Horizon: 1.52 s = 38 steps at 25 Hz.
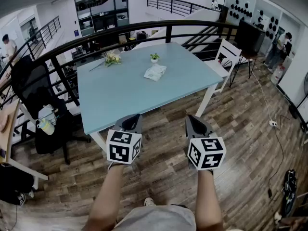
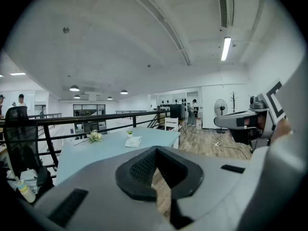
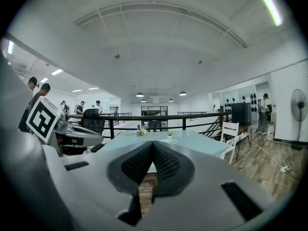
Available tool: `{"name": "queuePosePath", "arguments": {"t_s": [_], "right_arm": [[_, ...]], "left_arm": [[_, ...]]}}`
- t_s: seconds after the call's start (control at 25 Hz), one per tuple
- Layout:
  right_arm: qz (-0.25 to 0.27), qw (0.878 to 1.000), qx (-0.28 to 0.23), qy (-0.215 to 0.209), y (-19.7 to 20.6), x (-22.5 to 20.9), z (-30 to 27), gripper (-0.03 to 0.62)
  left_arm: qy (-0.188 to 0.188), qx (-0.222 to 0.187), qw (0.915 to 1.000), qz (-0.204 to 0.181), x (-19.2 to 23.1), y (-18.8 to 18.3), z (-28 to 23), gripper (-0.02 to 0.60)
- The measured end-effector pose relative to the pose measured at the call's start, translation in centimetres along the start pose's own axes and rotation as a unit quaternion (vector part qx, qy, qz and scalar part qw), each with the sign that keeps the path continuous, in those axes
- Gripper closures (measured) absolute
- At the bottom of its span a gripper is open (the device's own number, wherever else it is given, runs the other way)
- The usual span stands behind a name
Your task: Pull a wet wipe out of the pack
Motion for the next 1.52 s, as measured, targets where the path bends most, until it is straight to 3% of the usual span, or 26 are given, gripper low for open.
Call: {"name": "queuePosePath", "arguments": {"t_s": [0.92,1.52], "right_arm": [[-0.005,1.0,0.005,0.019,1.4,0.9,-1.4,0.571],[-0.015,1.0,0.004,-0.008,0.2,-3.3,-8.3,0.512]], "left_arm": [[0.029,0.003,0.9996,-0.006,1.4,1.0,-1.4,0.591],[0.009,0.013,0.9999,-0.007,3.4,-0.2,-8.2,0.59]]}}
Point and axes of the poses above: the fingertips, and each gripper's own axes: z backward along the fingers, x to its left, y out of its underside, the point moved 8 cm from there along z, backward along the fingers, and after that the axes turned 10 degrees about -z, right-handed, at the moved point
